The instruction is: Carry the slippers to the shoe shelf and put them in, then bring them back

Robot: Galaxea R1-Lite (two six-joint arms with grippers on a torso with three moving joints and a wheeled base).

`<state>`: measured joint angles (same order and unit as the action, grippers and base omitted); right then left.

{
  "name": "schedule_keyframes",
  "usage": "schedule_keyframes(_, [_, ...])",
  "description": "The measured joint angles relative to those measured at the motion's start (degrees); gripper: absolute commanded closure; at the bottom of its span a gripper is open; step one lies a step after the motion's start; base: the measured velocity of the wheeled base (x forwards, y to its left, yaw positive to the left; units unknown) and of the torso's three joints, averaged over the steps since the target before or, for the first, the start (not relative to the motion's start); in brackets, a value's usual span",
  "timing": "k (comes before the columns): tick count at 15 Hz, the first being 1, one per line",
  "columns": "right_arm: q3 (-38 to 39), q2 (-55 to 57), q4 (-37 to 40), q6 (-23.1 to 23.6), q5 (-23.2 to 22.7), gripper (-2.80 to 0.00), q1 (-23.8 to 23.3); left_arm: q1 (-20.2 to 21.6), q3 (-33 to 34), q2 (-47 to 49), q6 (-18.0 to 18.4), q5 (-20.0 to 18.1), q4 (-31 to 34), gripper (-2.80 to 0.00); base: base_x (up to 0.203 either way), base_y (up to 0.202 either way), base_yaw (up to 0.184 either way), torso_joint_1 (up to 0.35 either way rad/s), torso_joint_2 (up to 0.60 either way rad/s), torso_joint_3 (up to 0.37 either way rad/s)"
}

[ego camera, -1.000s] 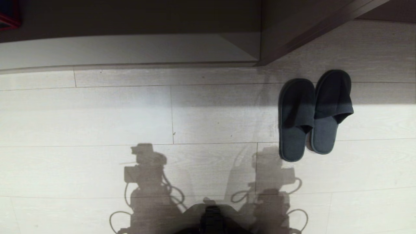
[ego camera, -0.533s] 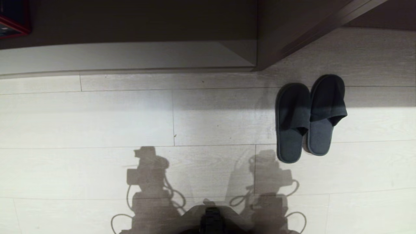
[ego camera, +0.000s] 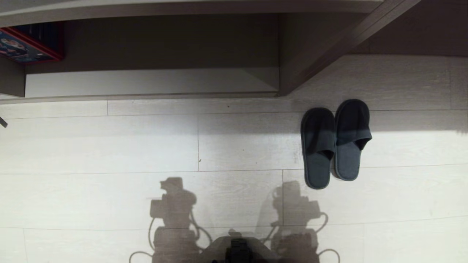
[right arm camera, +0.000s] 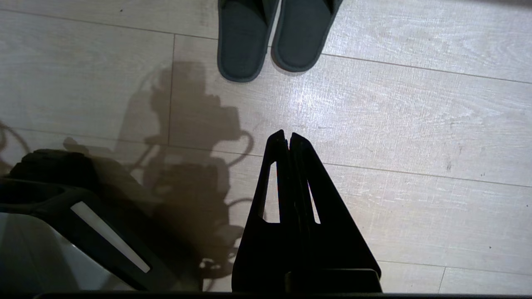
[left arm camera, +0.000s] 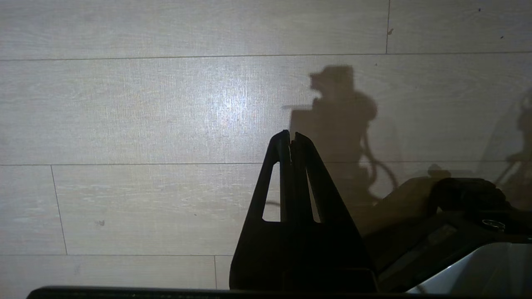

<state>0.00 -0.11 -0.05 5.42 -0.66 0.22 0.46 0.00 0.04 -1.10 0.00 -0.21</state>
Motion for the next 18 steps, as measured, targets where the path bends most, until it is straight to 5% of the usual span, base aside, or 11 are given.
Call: schedule_keyframes(18, [0.0, 0.09, 0.0, -0.1, 0.0, 0.0, 0.02, 0.05, 0.0, -0.01, -0.02, 0.0, -0.01, 0.0, 0.0, 0.0, 0.0, 0.003, 0.0, 0.203])
